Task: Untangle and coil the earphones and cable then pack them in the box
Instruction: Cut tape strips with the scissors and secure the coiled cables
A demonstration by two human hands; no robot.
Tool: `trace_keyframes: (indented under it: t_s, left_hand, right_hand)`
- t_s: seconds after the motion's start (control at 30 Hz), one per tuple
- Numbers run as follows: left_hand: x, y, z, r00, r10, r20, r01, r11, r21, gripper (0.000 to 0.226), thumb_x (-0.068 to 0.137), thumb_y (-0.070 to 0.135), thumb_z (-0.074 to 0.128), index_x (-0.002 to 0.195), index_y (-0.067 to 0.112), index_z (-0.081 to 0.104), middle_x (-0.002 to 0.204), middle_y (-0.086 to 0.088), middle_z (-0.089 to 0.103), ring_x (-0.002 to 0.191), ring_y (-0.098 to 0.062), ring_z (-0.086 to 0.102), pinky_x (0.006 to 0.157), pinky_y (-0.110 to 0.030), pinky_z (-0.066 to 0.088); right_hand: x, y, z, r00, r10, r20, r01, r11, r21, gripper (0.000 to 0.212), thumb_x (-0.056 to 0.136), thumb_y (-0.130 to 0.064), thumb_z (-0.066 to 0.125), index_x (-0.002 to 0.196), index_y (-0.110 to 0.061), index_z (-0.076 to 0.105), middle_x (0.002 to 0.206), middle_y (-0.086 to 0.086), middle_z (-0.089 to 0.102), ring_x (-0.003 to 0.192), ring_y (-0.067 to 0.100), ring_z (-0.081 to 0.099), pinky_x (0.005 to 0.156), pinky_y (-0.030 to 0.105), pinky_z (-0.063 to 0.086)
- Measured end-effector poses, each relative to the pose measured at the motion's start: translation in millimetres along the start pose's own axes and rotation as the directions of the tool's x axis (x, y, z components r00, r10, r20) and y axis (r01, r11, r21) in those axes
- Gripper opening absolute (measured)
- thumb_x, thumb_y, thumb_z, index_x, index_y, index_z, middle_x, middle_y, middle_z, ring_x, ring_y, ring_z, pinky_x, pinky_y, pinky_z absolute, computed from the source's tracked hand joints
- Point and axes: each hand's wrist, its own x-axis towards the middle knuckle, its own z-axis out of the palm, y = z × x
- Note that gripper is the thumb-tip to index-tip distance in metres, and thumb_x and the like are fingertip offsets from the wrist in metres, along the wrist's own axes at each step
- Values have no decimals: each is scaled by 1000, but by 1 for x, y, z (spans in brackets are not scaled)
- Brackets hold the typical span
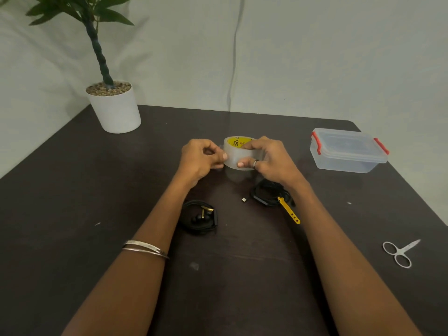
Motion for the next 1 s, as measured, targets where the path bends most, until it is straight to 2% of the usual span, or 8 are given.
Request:
trace_keyframes:
  t_s: [0.13, 0.23, 0.33, 0.43, 0.6, 0.7, 0.87, 1.0]
  left_hand:
    - [1, 3, -3, 997, 15, 75, -19, 999, 51, 5, 81, -5, 69, 82, 0, 69, 83, -15, 69, 77, -25, 72, 68, -30, 60]
    - [1, 3, -2, 996, 14, 92, -17, 999, 32, 19, 87, -13, 55, 82, 0, 68, 86, -19, 68, 78, -25, 72, 71, -32, 60]
    - [-1, 6, -2, 990, -26, 140, 30, 999, -30, 25, 88, -15, 46, 83, -1, 66, 92, -21, 67, 83, -28, 71, 75, -34, 60]
    - [-4, 12, -4, 976, -95, 194, 125, 981, -149, 21, 86, -16, 45, 88, -10, 65, 94, -19, 66, 84, -28, 69, 75, -32, 60]
    - [-3, 10, -5, 965, -150, 214, 211, 931, -299, 21, 87, -3, 49, 90, -17, 64, 95, -24, 66, 83, -28, 66, 81, -39, 58]
    - [-2, 4, -3, 969, -120, 216, 172, 955, -243, 16, 88, 12, 66, 84, -4, 69, 85, -17, 68, 82, -24, 68, 82, -38, 58]
    - [-2, 1, 0, 995, -76, 60, 86, 981, -173, 8, 84, 4, 68, 90, -2, 70, 89, -16, 70, 75, -20, 71, 67, -28, 60]
    - [-4, 5, -4, 995, -84, 55, 91, 983, -161, 16, 85, 4, 67, 99, -4, 69, 94, -19, 71, 74, -20, 72, 65, -29, 59]
  right_hand:
    - [1, 1, -7, 999, 28, 22, -29, 998, 61, 37, 72, -31, 82, 106, -19, 71, 100, 6, 60, 97, 25, 55, 88, 42, 46]
    - [-2, 1, -11, 999, 25, 41, -30, 990, 138, 29, 72, -24, 82, 99, -21, 72, 94, 4, 60, 90, 21, 54, 78, 32, 44]
    - [-4, 3, -12, 999, 39, 36, -45, 981, 188, 26, 73, -22, 82, 96, -20, 72, 97, 7, 63, 91, 21, 56, 78, 30, 46]
    - [-3, 5, -12, 999, 38, 27, -42, 983, 179, 29, 74, -22, 81, 101, -15, 72, 99, 6, 63, 92, 21, 56, 77, 29, 45]
    - [-1, 5, -12, 999, 27, 26, -30, 992, 120, 30, 75, -23, 80, 103, -17, 71, 94, -3, 58, 91, 21, 56, 81, 34, 47]
    - [-2, 3, -12, 1000, 14, 28, -17, 995, 101, 28, 74, -26, 81, 99, -22, 71, 94, 0, 60, 91, 24, 56, 84, 40, 48]
    - [-1, 2, -13, 999, -9, 43, 6, 998, 64, 26, 72, -39, 77, 96, -34, 68, 93, 0, 62, 90, 22, 56, 87, 44, 46]
    - [-2, 2, -14, 998, -29, 55, 26, 998, 61, 22, 75, -37, 76, 95, -37, 66, 90, -4, 62, 89, 20, 54, 88, 44, 44]
